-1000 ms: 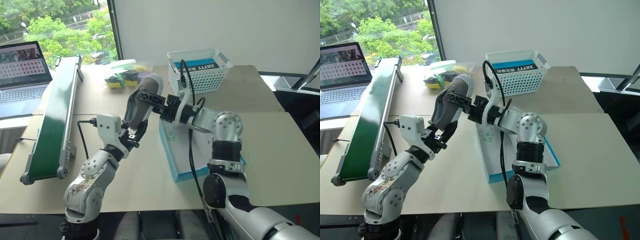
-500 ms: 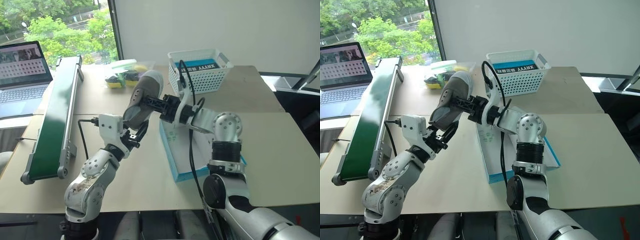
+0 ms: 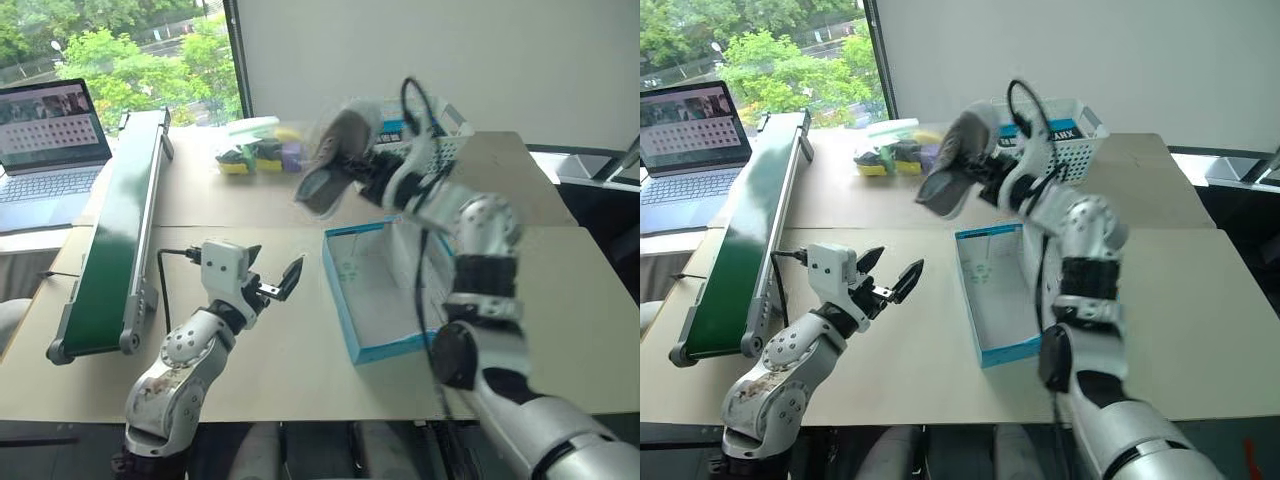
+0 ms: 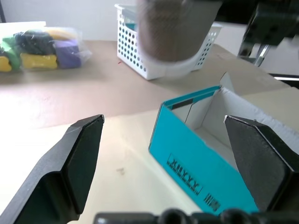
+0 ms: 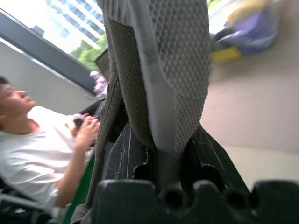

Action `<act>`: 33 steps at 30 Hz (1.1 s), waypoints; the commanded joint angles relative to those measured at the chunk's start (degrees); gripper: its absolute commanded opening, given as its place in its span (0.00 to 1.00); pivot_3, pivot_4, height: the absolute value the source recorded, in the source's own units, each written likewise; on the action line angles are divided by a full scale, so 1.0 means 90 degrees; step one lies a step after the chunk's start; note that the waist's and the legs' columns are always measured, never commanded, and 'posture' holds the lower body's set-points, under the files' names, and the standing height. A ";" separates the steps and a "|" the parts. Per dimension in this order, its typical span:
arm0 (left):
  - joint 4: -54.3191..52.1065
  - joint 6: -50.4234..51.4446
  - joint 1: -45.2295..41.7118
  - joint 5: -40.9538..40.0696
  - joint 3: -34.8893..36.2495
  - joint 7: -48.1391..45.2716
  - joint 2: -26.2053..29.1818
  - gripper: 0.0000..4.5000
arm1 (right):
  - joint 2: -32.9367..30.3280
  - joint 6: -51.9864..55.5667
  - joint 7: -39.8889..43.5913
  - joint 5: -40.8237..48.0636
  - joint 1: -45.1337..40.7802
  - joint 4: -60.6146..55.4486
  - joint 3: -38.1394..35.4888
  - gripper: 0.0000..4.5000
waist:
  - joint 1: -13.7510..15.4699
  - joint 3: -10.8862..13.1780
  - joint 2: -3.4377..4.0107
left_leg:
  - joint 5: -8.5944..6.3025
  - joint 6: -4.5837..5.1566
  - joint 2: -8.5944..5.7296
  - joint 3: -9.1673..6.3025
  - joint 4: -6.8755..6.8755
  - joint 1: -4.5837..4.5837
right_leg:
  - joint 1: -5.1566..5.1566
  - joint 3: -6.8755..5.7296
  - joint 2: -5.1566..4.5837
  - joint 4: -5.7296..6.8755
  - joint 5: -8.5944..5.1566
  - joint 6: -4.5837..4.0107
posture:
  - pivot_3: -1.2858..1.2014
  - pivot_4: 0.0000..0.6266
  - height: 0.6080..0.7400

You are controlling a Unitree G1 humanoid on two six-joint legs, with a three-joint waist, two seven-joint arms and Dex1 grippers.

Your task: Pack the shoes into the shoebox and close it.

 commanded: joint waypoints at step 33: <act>-0.0717 -0.1245 0.0637 -0.0189 -0.0491 -0.3721 0.2694 0.99 | -0.2591 0.3222 0.1873 -0.1128 0.0624 -0.0802 0.3900 0.10 | -0.0032 0.0011 0.0020 | -0.0012 0.0020 0.0004 0.0008 -0.0006 -0.0007 | -0.0002 0.0003 0.0000 -0.0016 -0.0007 0.0005 | 0.52 0.24 0.98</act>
